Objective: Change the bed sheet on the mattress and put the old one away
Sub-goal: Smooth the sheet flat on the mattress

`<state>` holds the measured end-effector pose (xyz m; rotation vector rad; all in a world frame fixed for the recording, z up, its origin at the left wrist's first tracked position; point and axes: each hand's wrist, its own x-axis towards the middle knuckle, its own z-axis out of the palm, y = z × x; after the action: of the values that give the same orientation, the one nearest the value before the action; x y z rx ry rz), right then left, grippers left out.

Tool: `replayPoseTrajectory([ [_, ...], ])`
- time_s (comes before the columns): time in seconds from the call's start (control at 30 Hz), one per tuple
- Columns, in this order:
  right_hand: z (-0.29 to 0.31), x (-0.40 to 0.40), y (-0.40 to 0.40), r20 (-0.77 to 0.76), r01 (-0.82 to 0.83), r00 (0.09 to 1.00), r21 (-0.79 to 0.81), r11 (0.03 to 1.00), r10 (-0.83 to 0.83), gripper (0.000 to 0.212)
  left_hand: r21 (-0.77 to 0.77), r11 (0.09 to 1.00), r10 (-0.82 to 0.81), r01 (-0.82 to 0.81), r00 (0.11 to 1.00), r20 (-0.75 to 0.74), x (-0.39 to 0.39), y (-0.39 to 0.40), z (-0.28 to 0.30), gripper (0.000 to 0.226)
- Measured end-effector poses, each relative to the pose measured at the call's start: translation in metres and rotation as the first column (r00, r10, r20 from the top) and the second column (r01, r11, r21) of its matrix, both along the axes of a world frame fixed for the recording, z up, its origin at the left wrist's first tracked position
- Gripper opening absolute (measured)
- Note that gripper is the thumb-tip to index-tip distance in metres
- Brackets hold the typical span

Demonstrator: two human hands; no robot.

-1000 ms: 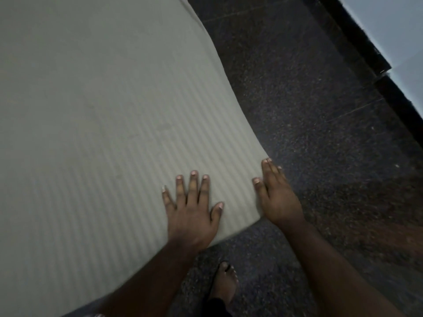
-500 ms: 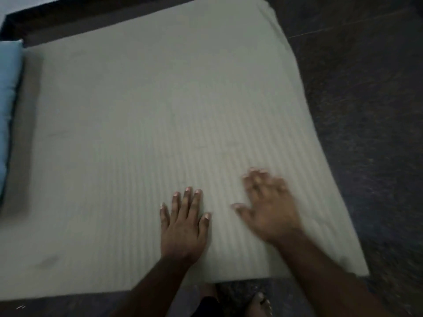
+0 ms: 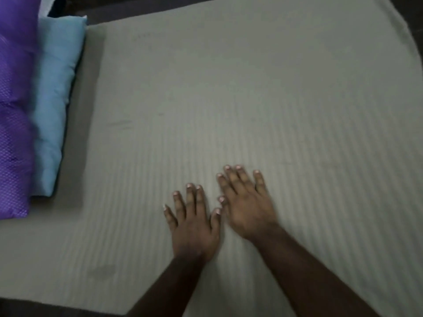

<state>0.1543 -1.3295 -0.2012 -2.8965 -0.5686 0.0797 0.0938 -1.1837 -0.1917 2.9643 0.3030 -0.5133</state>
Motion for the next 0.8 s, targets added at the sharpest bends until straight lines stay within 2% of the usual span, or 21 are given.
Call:
replayPoseTrajectory([
  [0.07,-0.011,0.017,-0.03,0.025,0.095,0.995,-0.035,0.995,-0.094,0.069,-0.017,0.995,-0.101,0.102,0.994,0.047,0.009,0.025,-0.003,0.072],
  [0.1,-0.013,0.023,-0.054,0.064,0.177,0.983,-0.061,0.982,-0.173,0.072,-0.016,0.995,-0.1,0.101,0.993,0.06,0.018,0.046,-0.003,0.07],
  [0.17,-0.009,0.034,-0.112,0.161,0.384,0.918,-0.131,0.914,-0.362,0.072,0.02,1.0,-0.005,0.004,0.999,0.048,0.038,0.096,-0.001,0.07],
  [0.27,0.005,0.05,-0.141,0.138,0.603,0.798,-0.159,0.782,-0.587,0.07,0.048,0.975,0.219,-0.219,0.976,0.009,0.073,0.159,0.001,0.078],
  [0.3,0.007,0.056,-0.123,0.144,0.614,0.789,-0.143,0.776,-0.597,0.068,0.045,0.968,0.244,-0.245,0.97,0.016,0.085,0.162,0.0,0.081],
  [0.33,0.007,0.06,-0.093,0.176,0.564,0.821,-0.114,0.818,-0.543,0.066,0.047,0.972,0.227,-0.229,0.973,0.044,0.095,0.156,-0.002,0.083],
  [0.4,0.002,0.062,-0.014,0.201,0.344,0.921,-0.022,0.939,-0.333,0.059,0.042,0.996,0.08,-0.083,0.994,0.077,0.11,0.124,-0.005,0.08],
  [0.43,0.001,0.063,0.026,0.16,0.218,0.963,0.013,0.976,-0.217,0.057,0.033,0.999,-0.011,0.008,0.996,0.087,0.114,0.106,-0.007,0.077],
  [0.5,0.004,0.073,0.082,0.061,0.056,0.996,0.033,0.998,-0.058,0.056,0.019,0.991,-0.131,0.129,0.984,0.123,0.123,0.091,-0.01,0.072],
  [0.57,0.0,0.097,0.087,0.05,-0.005,0.999,0.002,1.0,0.005,0.06,0.037,0.985,-0.171,0.167,0.977,0.13,0.138,0.11,-0.01,0.069],
  [0.63,-0.009,0.121,0.053,0.039,0.044,0.998,-0.055,0.998,-0.042,0.069,0.077,0.991,-0.121,0.113,0.985,0.121,0.155,0.15,-0.012,0.071],
  [0.7,-0.015,0.141,0.0,0.095,0.198,0.978,-0.115,0.973,-0.188,0.072,0.073,0.996,0.041,-0.047,0.996,0.081,0.176,0.187,-0.01,0.075],
  [0.77,-0.012,0.155,-0.061,0.131,0.407,0.911,-0.129,0.904,-0.392,0.072,0.02,0.985,0.168,-0.17,0.983,0.071,0.195,0.197,-0.007,0.081],
  [0.8,-0.009,0.159,-0.083,0.118,0.516,0.855,-0.109,0.849,-0.505,0.073,0.007,0.983,0.18,-0.182,0.98,0.089,0.201,0.188,-0.008,0.083],
])
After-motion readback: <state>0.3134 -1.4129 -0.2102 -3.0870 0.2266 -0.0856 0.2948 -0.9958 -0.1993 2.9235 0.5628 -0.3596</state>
